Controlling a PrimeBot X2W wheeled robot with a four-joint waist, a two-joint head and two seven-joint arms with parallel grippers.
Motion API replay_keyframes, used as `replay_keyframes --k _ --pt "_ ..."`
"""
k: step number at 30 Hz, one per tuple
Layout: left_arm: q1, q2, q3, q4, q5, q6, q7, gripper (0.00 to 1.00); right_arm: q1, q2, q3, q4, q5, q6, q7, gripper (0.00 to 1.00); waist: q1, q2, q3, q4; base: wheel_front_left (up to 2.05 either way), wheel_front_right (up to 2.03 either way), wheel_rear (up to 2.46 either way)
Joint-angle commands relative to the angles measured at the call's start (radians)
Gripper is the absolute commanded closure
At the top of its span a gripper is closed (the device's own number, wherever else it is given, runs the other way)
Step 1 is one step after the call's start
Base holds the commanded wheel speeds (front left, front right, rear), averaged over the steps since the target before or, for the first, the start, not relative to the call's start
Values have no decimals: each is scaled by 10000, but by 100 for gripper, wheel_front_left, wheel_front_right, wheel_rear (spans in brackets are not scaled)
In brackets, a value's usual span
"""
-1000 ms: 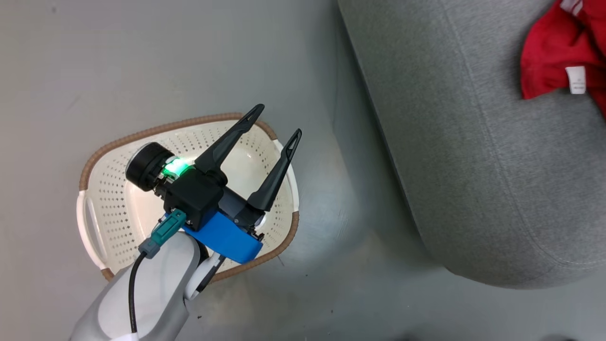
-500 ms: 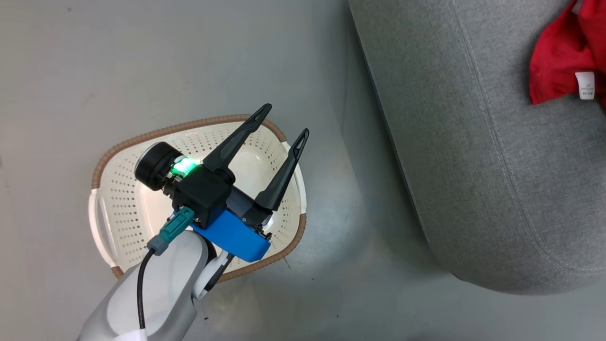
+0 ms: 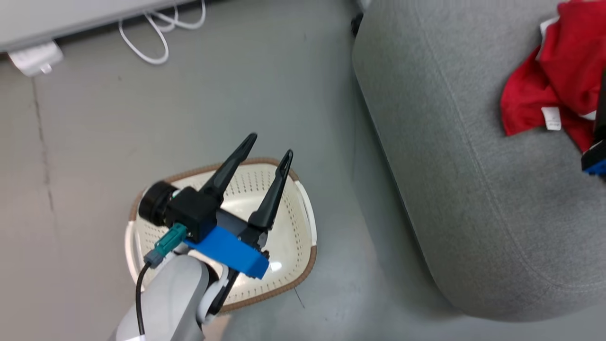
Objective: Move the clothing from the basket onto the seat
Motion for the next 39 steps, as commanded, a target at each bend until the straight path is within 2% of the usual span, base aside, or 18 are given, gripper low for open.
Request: replay_keyframes --k 1,10,20,29,39 --pt "527 -103 328 209 -107 -27 -26 0 757 188 219 -565 35 1 38 0 0 0 -1038 250 0 0 0" --pt "1932 -513 1322 708 -232 -27 -26 0 3122 862 685 -3108 -313 1 280 0 0 0 -2658 828 0 0 0" --pt "3106 -814 2297 960 -154 -27 -26 0 5679 2098 518 -5821 -853 1 1150 0 0 0 -3921 1550 0 0 0" --pt "3704 -849 3182 1154 -154 -27 -26 0 6942 2652 616 -7048 -1356 3 1512 0 0 0 -4399 1854 0 0 0" --pt "3964 -850 3722 1396 -48 -27 -26 0 7691 3016 922 -7333 -1605 1 1522 0 0 0 -4616 2136 0 0 0"
